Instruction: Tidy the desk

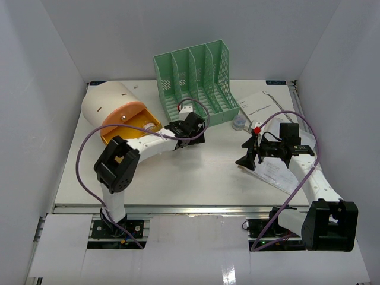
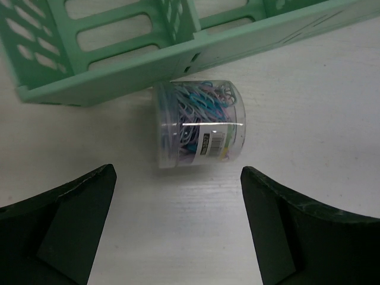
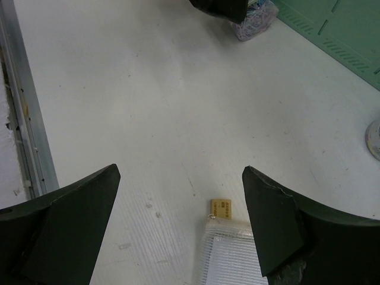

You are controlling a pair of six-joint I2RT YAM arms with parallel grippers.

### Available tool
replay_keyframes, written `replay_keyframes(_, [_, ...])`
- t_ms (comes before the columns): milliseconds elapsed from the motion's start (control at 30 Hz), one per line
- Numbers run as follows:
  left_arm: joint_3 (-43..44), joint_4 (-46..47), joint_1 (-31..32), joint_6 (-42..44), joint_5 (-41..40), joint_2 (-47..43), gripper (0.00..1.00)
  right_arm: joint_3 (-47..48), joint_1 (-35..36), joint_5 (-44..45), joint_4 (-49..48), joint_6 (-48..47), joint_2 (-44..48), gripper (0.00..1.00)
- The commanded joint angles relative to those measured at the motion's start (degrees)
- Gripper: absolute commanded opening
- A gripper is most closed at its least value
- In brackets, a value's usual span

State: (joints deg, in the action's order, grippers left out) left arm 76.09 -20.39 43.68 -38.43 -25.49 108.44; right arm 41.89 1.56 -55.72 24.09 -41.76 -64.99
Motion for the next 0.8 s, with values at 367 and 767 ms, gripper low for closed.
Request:
replay_keyframes(367, [9.25, -2.02, 1.32, 1.42, -7.71, 7.62, 0.58, 1.97, -0.35, -0.46, -1.42, 1.32, 0.23, 0.90])
replay_keyframes(767, [5.52, -1.96, 8.70, 9.79, -9.05, -7.73, 0.18, 1.88, -0.54, -0.94, -1.33, 1.16, 0.57, 0.90])
